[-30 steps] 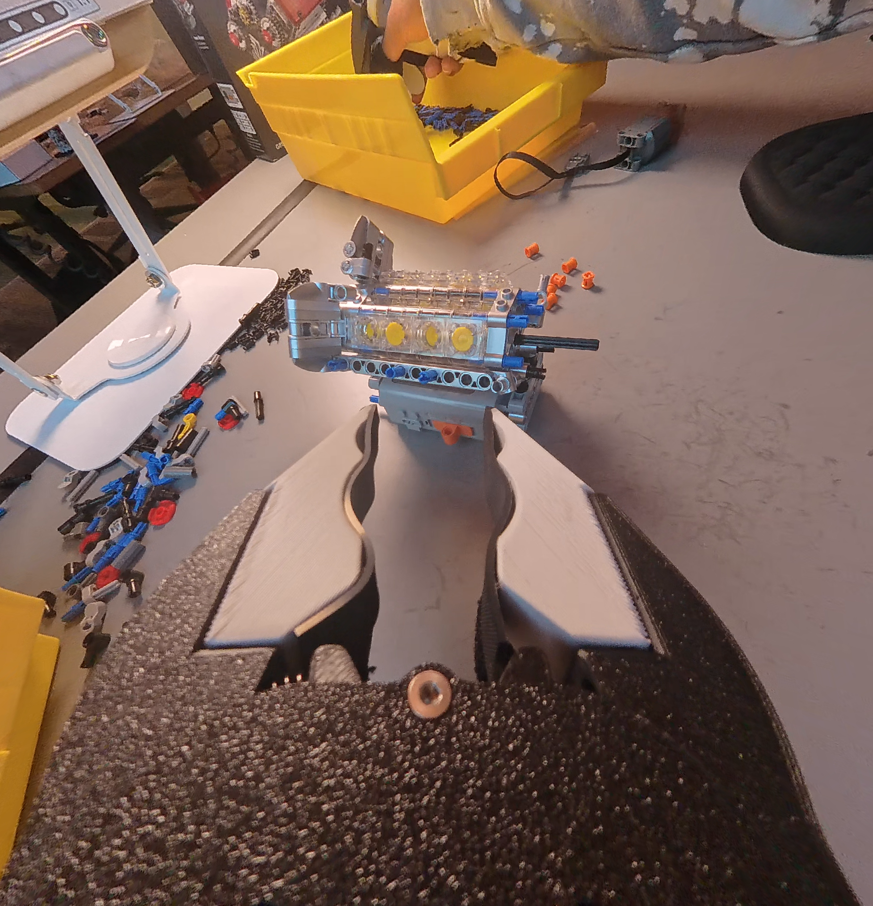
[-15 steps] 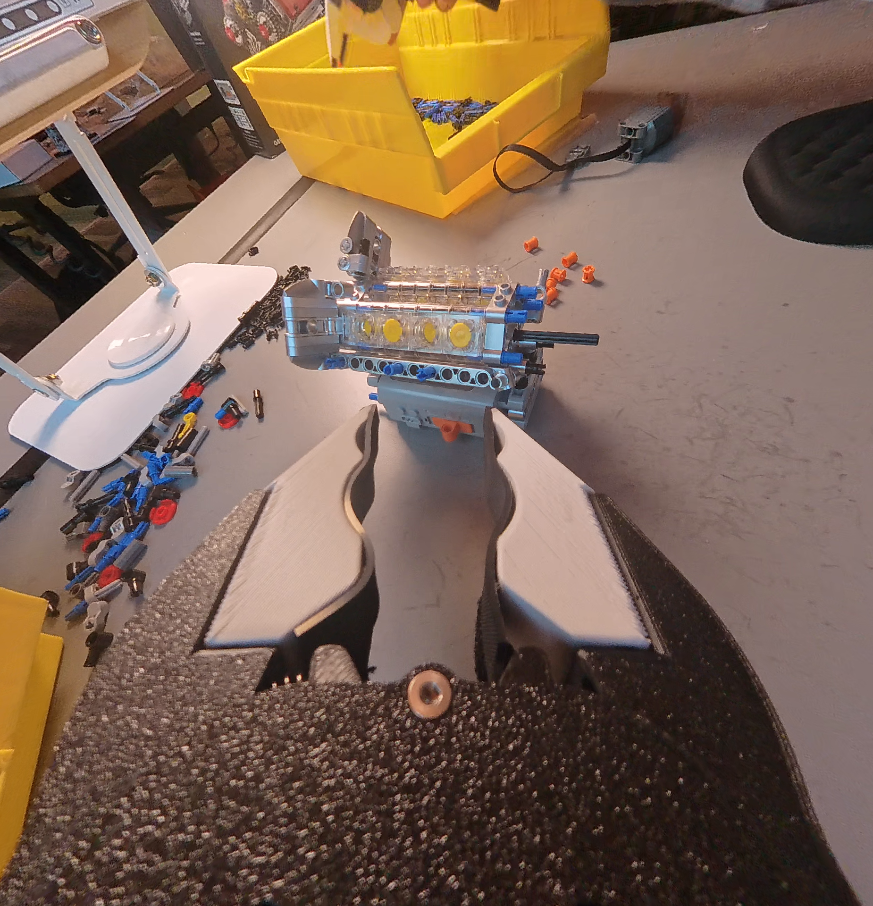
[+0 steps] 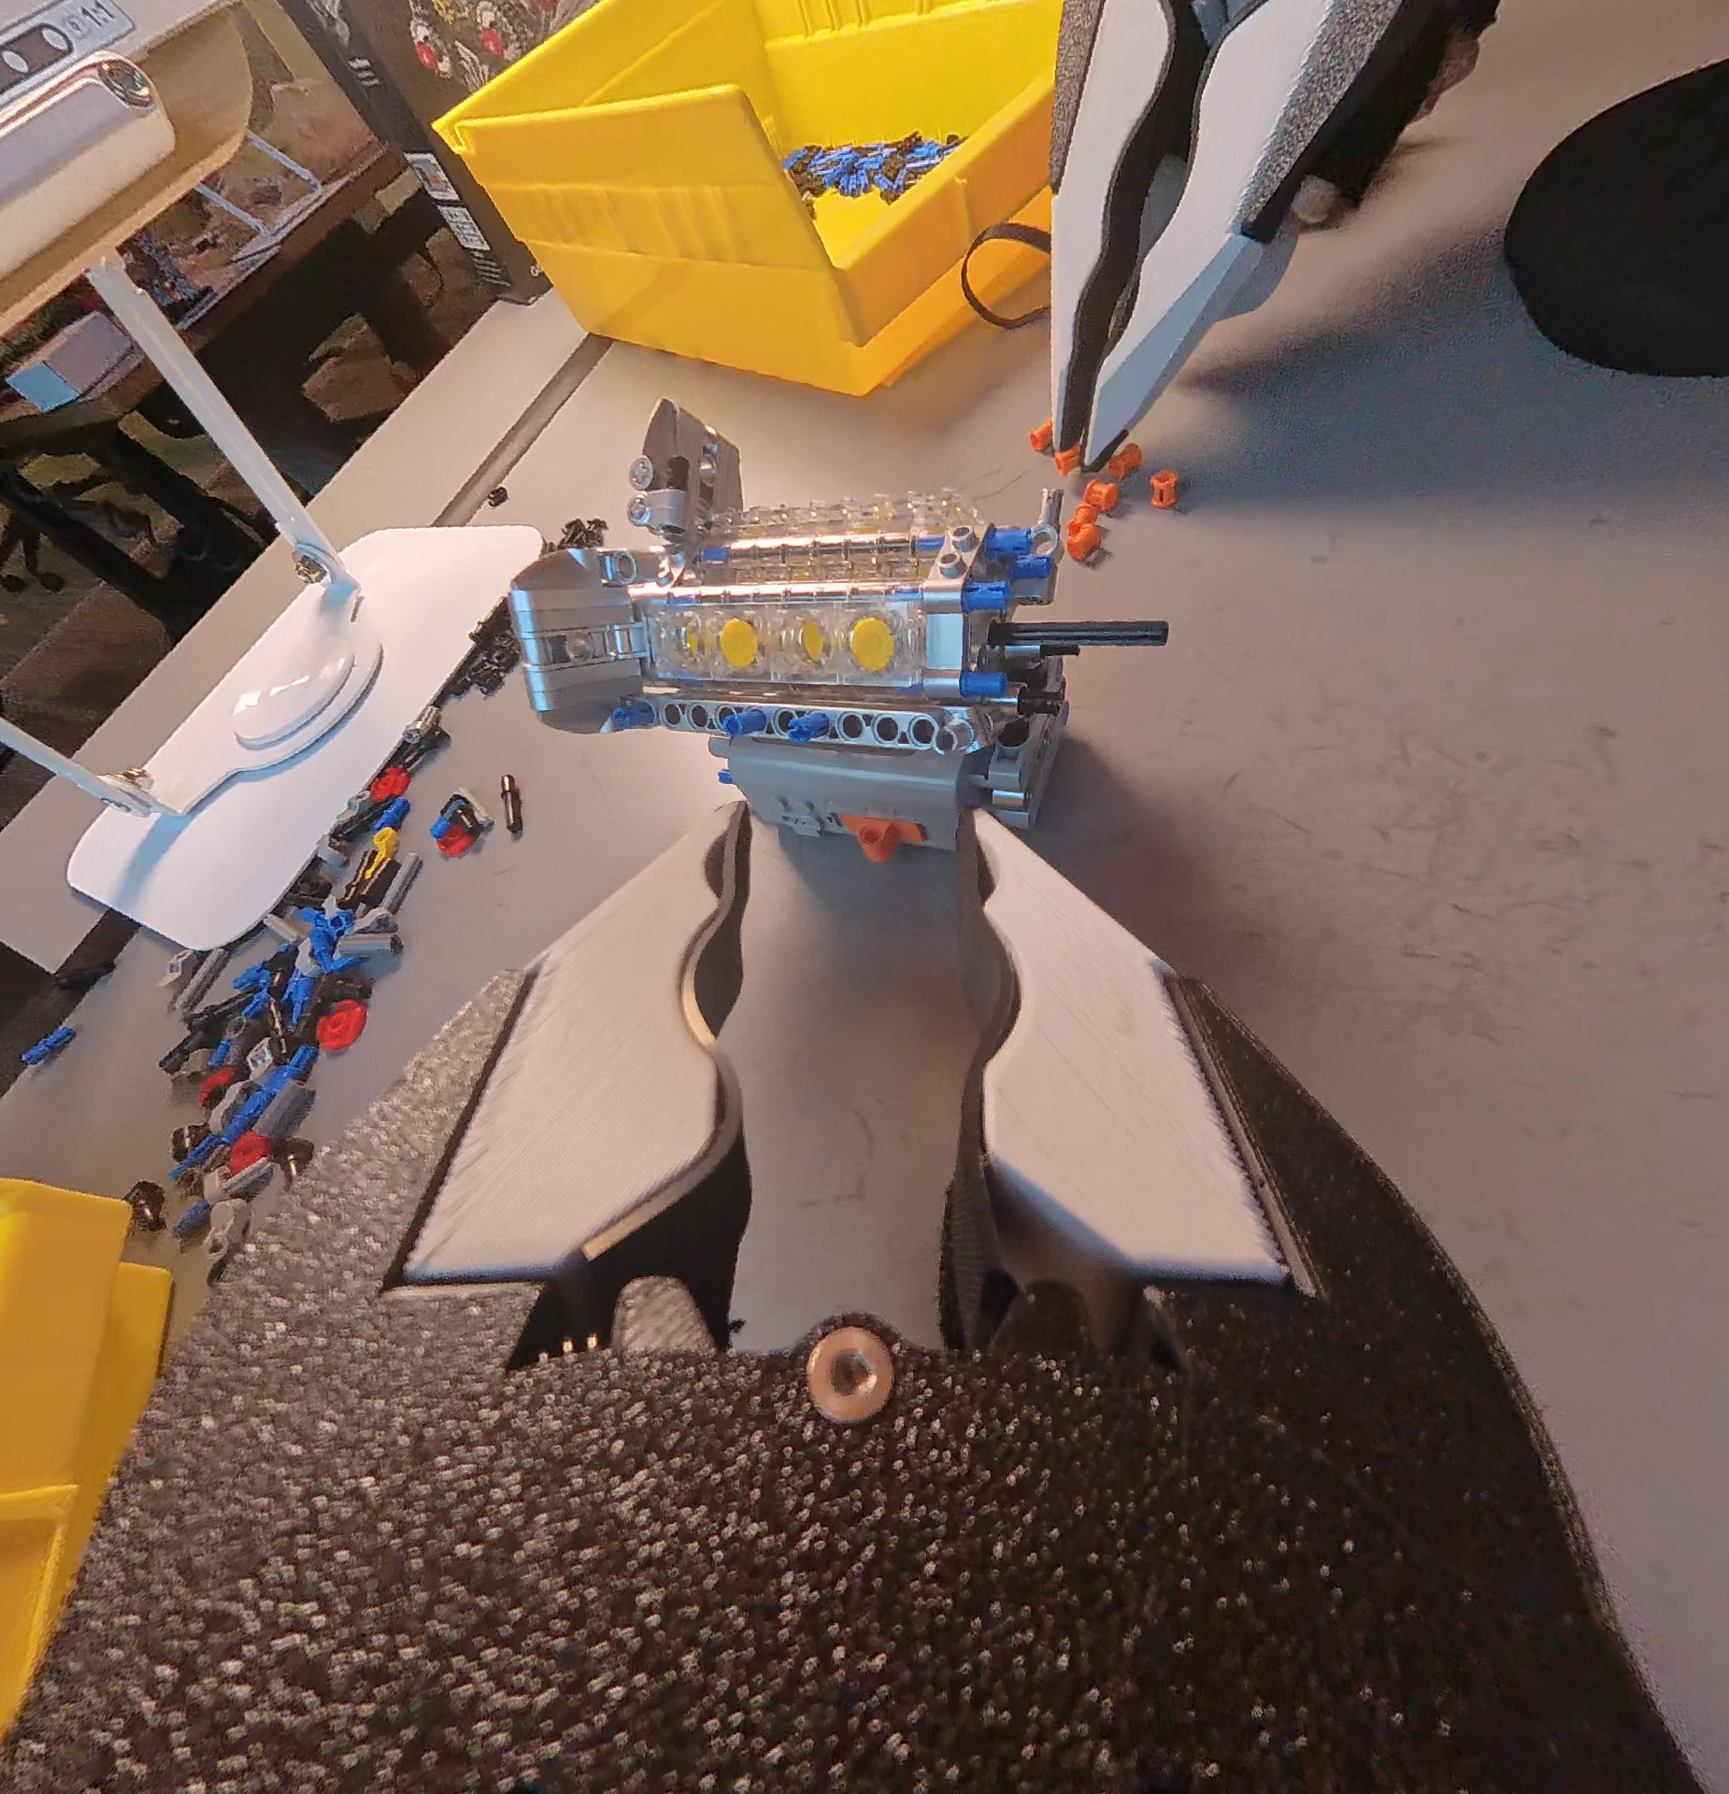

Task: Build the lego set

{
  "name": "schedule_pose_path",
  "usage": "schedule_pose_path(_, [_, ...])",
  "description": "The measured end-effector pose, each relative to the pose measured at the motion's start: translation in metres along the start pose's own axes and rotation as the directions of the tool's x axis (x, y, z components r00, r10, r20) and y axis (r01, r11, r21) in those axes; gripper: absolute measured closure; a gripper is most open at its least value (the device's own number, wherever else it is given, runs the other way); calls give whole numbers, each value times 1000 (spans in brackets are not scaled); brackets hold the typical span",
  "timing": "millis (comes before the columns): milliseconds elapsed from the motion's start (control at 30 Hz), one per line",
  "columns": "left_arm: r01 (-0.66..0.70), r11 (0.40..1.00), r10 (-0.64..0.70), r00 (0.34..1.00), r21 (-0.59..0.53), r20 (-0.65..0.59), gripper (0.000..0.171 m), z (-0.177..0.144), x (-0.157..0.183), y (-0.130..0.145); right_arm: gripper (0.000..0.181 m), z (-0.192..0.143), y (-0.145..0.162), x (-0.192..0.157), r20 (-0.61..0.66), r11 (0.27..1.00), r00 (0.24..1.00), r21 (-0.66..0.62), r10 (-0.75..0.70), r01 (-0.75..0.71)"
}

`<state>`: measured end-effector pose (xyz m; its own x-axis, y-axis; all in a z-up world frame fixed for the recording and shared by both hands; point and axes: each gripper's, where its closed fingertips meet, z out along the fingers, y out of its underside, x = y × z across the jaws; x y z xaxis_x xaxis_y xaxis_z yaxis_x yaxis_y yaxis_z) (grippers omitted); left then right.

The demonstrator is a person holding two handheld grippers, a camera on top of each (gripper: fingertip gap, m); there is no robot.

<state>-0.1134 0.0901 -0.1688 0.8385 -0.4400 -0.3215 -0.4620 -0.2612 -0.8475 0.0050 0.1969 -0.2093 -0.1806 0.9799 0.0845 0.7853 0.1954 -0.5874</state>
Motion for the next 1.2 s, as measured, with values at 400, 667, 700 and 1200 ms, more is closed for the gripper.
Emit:
schedule_pose_path(400, [-17,1000,17,1000,-18,-1,131,1,2,3,170,-81,-76,86,-189,975,975,212,112,-71])
schedule_pose_path(667, [33,999,-33,999,14,-1,131,-4,-4,0,166,-113,-8,337,-484,727,589,160,647,-668])
schedule_pose_path(700, [42,999,-42,999,16,-2,131,-5,-5,0,166,-100,15,345,-515,693,556,108,652,-713])
schedule_pose_path(1200, [108,993,-106,994,46,-36,131,-7,-7,-6,177,-50,101,363,-612,525,379,70,694,-848])
